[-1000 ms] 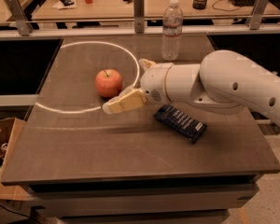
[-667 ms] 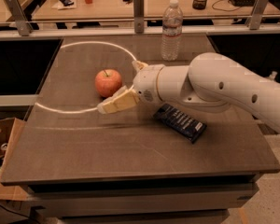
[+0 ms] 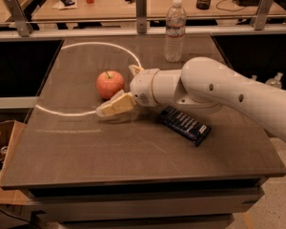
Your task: Pick apple
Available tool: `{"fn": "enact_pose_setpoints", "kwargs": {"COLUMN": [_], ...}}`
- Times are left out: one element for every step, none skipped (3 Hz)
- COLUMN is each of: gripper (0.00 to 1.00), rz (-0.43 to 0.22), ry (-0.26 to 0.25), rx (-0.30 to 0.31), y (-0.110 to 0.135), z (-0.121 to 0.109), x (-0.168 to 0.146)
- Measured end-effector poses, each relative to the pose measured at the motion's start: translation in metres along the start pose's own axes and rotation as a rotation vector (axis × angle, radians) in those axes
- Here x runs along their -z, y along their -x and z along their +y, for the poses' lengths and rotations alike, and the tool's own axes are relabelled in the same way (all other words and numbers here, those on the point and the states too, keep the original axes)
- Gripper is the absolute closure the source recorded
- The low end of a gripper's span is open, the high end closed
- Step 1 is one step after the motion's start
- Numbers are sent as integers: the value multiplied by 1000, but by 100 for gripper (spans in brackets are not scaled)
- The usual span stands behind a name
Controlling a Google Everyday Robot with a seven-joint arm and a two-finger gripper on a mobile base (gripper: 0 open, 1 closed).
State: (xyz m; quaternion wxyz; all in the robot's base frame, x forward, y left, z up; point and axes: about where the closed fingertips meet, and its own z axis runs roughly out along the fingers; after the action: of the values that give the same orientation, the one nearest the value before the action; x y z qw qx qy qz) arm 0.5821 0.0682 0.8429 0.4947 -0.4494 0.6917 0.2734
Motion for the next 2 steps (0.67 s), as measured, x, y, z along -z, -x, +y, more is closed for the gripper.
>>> {"fn": "enact_pose_setpoints", "kwargs": {"gripper": [0, 15], "rz": [-6, -8], "ry": [11, 27], "rx": [18, 28], "y": [2, 4], "z": [-7, -11], "x": [-15, -27]}}
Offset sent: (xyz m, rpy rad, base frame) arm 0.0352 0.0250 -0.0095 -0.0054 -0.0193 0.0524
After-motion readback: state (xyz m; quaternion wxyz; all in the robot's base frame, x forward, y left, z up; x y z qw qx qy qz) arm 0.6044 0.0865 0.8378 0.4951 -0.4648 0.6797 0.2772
